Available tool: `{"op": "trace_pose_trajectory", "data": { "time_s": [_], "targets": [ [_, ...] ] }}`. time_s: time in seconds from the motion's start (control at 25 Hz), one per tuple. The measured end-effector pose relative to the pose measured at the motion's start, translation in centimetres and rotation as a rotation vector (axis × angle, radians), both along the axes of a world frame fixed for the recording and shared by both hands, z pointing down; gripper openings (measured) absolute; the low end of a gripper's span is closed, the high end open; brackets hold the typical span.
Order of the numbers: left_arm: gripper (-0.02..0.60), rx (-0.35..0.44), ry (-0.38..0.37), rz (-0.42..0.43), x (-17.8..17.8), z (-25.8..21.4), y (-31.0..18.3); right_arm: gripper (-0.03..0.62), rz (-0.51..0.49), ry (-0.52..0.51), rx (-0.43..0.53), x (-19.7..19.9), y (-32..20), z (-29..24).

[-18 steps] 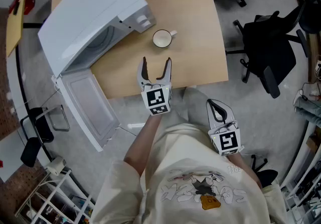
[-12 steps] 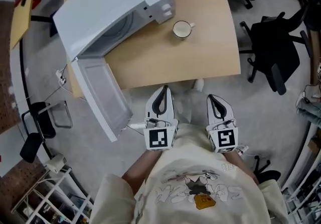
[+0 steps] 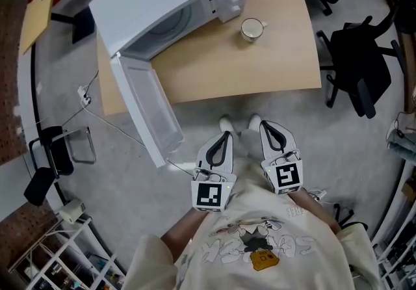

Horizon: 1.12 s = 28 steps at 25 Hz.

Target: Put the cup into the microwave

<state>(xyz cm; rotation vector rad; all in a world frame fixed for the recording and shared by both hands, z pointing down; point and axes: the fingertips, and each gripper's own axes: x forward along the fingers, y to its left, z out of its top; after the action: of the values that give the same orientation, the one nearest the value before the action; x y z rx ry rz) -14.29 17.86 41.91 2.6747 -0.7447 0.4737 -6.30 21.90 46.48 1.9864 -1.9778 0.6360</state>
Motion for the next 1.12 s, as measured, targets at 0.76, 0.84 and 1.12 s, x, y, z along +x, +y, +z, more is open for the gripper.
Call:
{"op": "trace_pose_trajectory", "data": {
  "time_s": [0.76, 0.84, 1.12],
  "targets": [
    [0.005, -0.042, 0.024, -0.079, 6.3, 0.6, -7.4, 0.072, -0.058, 0.012, 0.072, 8.4, -7.1, -1.2],
    [0.005, -0.023, 0.011, -0.1, 8.0, 0.4, -8.3, 0.078, -0.088, 0.016, 0.074, 10.4, -8.5, -1.0],
    [0.005, -0.069, 0.048, -0.049, 11.6, 1.1, -10.4, 0.174, -0.225, 0.023, 0.048, 12.8, -13.0, 0.4]
  ]
}}
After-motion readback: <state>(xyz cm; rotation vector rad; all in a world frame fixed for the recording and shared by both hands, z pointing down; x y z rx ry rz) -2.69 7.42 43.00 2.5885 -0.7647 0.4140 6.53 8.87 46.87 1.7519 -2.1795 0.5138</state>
